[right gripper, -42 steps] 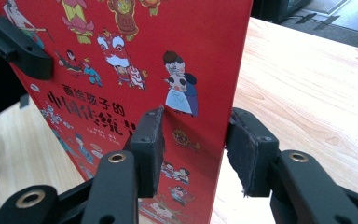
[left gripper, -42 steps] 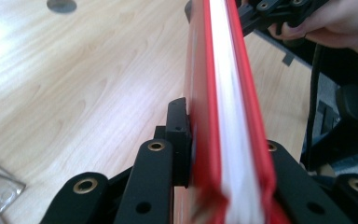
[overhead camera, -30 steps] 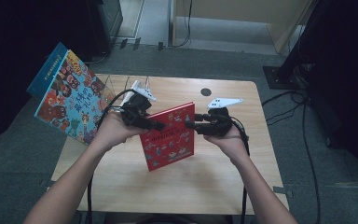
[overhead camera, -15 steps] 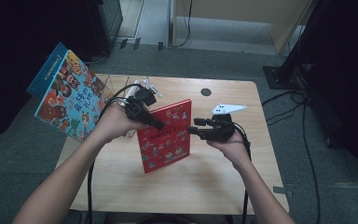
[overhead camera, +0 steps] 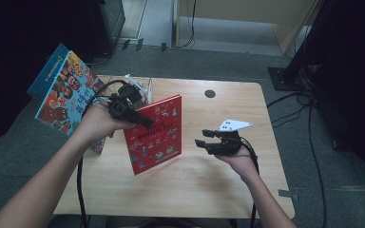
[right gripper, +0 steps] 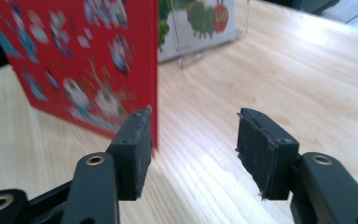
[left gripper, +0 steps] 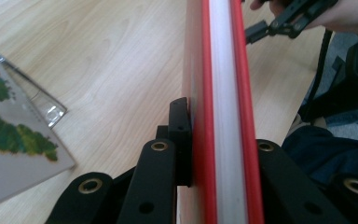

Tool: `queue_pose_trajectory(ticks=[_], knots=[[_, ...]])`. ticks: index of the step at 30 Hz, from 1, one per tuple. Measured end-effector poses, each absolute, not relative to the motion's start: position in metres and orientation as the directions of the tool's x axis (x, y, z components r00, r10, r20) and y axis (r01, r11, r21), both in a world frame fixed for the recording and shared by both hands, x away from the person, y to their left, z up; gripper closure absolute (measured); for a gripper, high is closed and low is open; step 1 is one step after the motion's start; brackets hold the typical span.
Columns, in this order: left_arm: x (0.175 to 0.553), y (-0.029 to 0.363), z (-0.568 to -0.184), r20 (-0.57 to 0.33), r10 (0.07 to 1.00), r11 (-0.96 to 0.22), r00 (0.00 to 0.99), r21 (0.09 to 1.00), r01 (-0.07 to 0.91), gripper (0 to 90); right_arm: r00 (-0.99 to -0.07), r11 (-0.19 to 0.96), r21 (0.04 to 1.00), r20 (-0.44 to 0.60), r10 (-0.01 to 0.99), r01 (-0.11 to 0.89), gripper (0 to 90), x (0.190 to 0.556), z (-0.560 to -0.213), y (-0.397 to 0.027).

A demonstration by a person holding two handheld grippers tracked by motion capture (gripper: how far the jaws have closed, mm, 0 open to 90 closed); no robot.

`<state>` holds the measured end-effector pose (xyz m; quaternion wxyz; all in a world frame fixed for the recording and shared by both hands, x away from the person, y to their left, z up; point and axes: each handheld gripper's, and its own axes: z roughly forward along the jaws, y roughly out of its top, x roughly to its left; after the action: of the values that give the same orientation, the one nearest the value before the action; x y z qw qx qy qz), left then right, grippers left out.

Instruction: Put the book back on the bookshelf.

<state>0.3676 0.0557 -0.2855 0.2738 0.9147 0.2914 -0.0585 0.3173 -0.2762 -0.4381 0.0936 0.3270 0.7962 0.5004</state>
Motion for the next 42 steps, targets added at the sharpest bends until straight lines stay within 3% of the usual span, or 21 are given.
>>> queue_pose_trajectory(ticks=[15,19,42], knots=[[0.355,0.102,-0.283,-0.273,0.573,-0.616,0.773,0.478,0.626,80.3,-0.734,0.403,0.788,0.091,0.673,0.466,43.0,0.318,-0.482,-0.267],[0.351,0.118,-0.282,-0.269,0.591,-0.593,0.761,0.496,0.635,80.2,-0.723,0.407,0.782,0.080,0.686,0.472,39.8,0.320,-0.489,-0.266],[0.333,0.186,-0.274,-0.281,0.685,-0.484,0.672,0.514,0.708,80.1,-0.684,0.423,0.753,0.049,0.728,0.504,41.2,0.324,-0.520,-0.255]])
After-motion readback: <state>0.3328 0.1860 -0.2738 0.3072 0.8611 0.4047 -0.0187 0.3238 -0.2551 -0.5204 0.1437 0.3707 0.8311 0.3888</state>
